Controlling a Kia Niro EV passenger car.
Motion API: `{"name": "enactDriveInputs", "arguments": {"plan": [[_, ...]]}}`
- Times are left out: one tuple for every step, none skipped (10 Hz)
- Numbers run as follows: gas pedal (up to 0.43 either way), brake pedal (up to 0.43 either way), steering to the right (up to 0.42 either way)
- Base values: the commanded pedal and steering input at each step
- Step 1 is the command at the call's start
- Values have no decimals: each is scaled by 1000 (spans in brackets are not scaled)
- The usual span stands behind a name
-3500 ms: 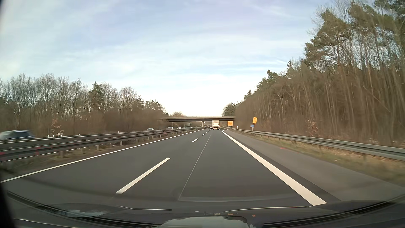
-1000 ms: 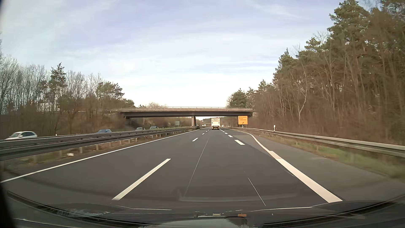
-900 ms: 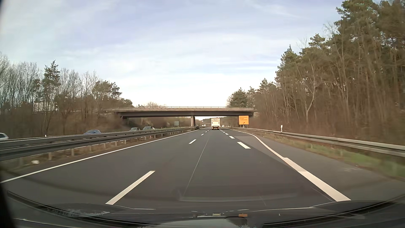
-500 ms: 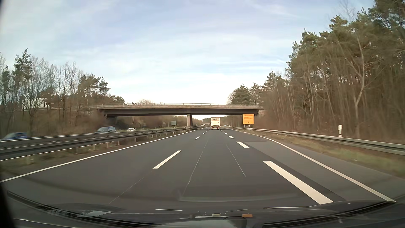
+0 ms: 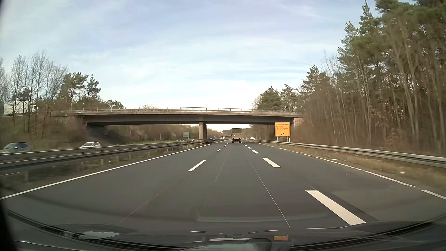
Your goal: Follow the waypoints while adhering to traffic rules and regulations
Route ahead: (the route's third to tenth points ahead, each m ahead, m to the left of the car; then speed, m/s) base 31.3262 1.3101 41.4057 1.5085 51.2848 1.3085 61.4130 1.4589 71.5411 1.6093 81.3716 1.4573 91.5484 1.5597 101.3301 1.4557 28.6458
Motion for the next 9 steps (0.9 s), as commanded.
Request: {"name": "enactDriveInputs", "arguments": {"plan": [[8,0,-2],[39,0,-2],[79,0,-2],[98,0,-2],[110,0,-2],[110,0,-3],[110,0,-3],[110,0,-3],[110,0,-3]]}}
